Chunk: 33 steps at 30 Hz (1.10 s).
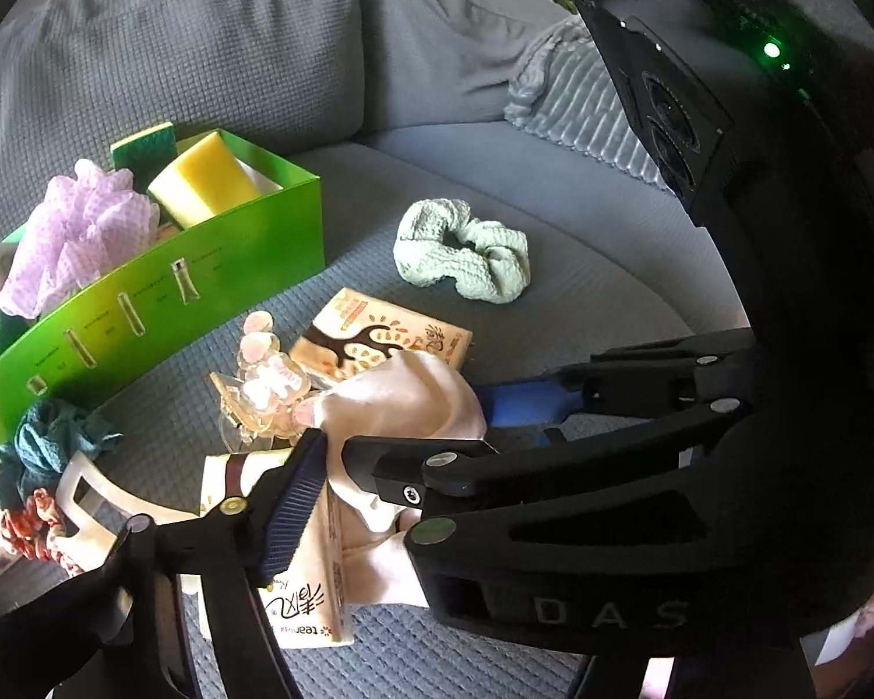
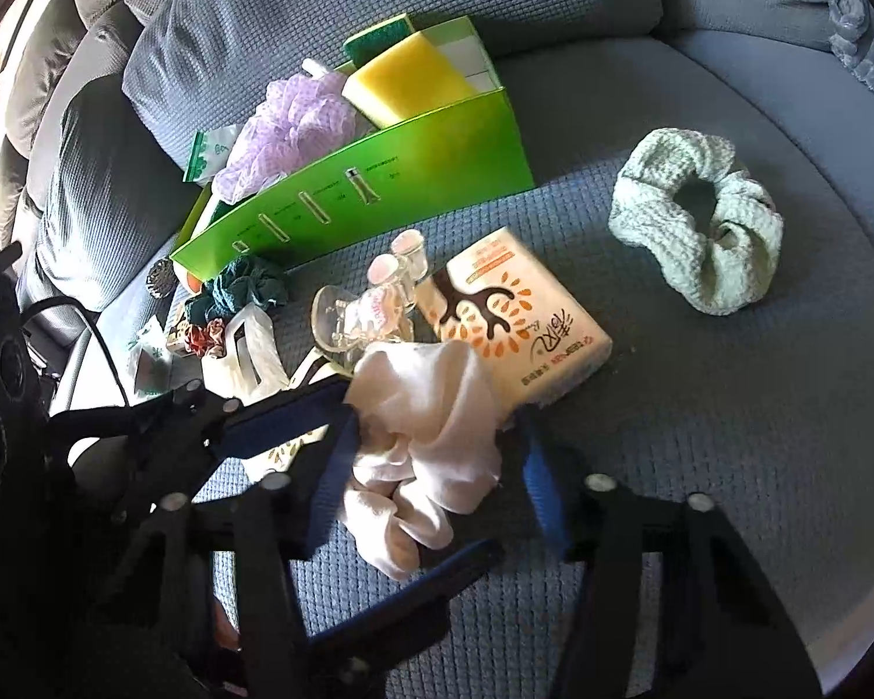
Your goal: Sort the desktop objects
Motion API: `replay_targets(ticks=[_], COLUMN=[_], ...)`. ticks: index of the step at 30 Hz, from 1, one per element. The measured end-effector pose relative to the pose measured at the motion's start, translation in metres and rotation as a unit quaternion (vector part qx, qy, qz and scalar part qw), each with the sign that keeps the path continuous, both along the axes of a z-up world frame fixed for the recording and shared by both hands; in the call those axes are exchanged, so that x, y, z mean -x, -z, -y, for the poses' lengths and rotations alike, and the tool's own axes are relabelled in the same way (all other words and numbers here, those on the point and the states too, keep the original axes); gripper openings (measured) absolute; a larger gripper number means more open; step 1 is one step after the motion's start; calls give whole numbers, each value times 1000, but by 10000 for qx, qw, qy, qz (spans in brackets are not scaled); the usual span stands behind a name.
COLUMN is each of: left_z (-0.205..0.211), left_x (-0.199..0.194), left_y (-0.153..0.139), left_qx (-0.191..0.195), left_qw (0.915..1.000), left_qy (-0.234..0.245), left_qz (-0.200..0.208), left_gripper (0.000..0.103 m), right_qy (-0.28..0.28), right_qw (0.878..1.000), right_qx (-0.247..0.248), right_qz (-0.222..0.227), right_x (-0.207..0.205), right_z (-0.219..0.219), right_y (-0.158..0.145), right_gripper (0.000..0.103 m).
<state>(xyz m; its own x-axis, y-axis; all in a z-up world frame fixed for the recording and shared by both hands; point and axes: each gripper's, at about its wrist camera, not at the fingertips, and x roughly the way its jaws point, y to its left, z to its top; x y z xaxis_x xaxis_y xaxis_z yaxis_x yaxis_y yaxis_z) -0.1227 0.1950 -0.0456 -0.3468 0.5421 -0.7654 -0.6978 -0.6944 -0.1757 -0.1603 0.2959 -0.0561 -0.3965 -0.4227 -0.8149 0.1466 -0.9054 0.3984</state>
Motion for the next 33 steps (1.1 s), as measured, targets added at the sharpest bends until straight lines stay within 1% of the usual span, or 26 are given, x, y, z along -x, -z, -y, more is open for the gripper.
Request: replay_targets(ticks=[2,3,5,6,8,9,10,11,12,13,14,18,26,33], left_z=[1,1,3,4,5,5,4,4,3,2,3,4,11,12], left_x=[3,4,5,5,4,3,3,3,2,2,1,-2,-11,-14], left_y=[2,3,4,4,4,5,5,6,7,8,8,3,-22,-43], left_qx=[5,6,-12,-35,-40,-29,-21,-5,20,29,17,17,-52,-130], left_qw=[10000,9999,9998,9998,9999,9999,9999,9999,9999,9999,9998,9999,9999,9993], left_qy=[-18,-38,-49,-51,-25,-8,14,20,33,62,62,65,59,43], left_qz=[81,113,171,178,155,133,140,146,148,155,166,111,-150,-353], left_gripper=[64,61,57,55,52,49,48,48,43,40,37,37,37,37], right_qy=[-22,-30,-53,-52,-49,-37,-46,-72,-82,-76,-80,-187,-303,-343], right_qw=[10000,10000,10000,10000,10000,10000,10000,10000,9999,9998,9998,9996,9984,9969], right_qx=[26,31,4,-15,-8,-18,-6,-23,-68,-116,-119,-78,27,-9], right_qz=[44,35,-1,-22,-21,-35,-46,-57,-85,-127,-136,-195,-477,-708], right_x=[2,2,1,2,2,3,3,3,2,2,2,0,-9,-14], right_z=[1,2,4,4,3,2,1,1,3,3,2,2,4,5], right_y=[2,2,2,2,3,3,4,4,3,2,1,-7,-33,-53], right_gripper=[39,38,36,35,29,26,23,22,20,13,10,8,7,7])
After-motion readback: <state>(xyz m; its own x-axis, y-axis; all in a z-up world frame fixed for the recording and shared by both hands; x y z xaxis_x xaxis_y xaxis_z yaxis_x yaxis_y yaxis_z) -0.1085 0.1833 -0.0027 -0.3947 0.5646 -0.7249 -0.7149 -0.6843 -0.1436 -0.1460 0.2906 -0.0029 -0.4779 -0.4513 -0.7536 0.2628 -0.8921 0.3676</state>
